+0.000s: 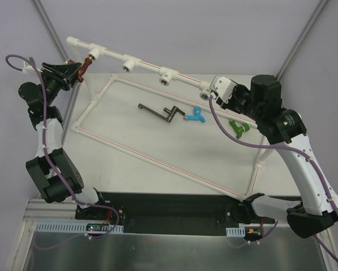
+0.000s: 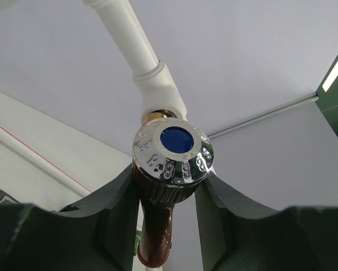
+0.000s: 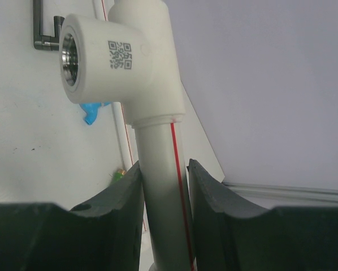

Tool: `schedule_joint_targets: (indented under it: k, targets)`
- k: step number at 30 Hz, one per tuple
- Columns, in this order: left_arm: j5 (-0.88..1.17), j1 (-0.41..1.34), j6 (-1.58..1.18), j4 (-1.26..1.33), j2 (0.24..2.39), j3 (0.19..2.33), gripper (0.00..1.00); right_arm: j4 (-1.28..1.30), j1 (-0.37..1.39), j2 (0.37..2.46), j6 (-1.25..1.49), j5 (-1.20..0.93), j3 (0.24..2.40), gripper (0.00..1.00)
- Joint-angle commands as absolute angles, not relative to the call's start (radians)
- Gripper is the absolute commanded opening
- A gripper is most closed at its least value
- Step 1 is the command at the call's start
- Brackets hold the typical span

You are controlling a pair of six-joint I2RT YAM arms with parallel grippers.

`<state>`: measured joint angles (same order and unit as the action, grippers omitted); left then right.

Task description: Install the water faucets

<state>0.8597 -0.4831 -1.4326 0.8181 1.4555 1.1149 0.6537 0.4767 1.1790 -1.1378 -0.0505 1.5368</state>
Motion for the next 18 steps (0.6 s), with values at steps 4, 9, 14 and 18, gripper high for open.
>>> schedule_joint_targets:
  k: [4, 9, 14, 18]
  targets:
    - [0.874, -0.457, -1.439, 0.896, 1.463, 1.173, 0.0, 0.744, 0.485, 1.198, -1.057, -0.025, 1.493, 0.02]
    - [0.874, -0.446, -1.439, 0.897, 1.465, 1.187, 0.0, 0.742, 0.485, 1.198, -1.058, -0.021, 1.491, 0.02]
    - [0.871, -0.445, -1.445, 0.902, 1.463, 1.2, 0.0, 0.741, 0.485, 1.2, -1.06, -0.023, 1.488, 0.02]
    - [0.873, -0.443, -1.448, 0.902, 1.47, 1.204, 0.0, 0.742, 0.485, 1.198, -1.06, -0.025, 1.486, 0.02]
